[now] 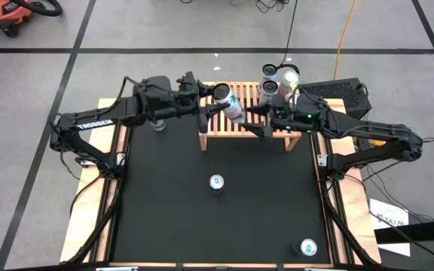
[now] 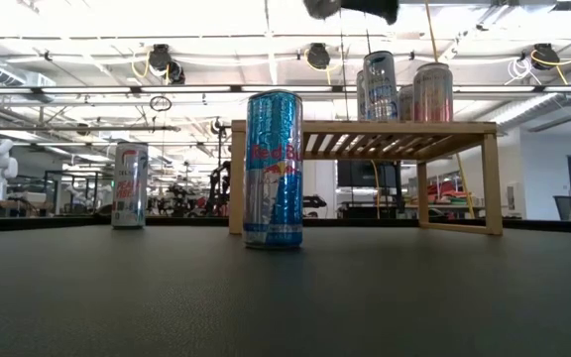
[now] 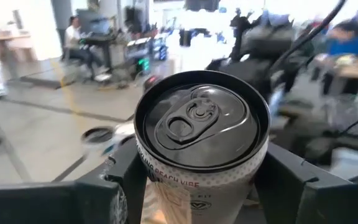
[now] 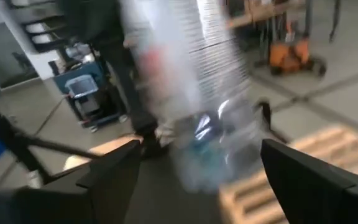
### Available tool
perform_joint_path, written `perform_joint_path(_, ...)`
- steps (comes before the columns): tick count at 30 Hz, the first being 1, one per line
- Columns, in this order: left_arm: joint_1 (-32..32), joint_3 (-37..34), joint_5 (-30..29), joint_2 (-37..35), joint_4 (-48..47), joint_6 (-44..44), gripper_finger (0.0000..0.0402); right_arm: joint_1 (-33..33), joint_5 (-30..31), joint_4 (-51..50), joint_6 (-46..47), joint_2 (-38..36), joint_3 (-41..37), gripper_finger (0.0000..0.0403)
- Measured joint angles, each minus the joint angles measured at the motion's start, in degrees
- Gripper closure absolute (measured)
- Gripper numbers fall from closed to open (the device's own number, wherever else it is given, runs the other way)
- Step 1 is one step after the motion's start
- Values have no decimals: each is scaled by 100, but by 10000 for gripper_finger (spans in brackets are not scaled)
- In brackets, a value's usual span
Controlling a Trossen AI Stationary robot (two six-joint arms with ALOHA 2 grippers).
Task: Place canned beverage on shelf
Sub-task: Put the bottom white soda can on the shelf
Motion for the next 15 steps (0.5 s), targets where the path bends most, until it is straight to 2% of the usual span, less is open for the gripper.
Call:
perform_joint_path(4,370,2,151,193,-125,197,182,15,-74,-932,491,-462,0,88)
perform_joint_path(11,1037,7,889,793,7,273,181,138,-49,-2234,1420,-1156,2,88)
perform_joint_path(15,1400,17,1029,1208,344,285,180,136,359,-2661,1865,-1387,4,88)
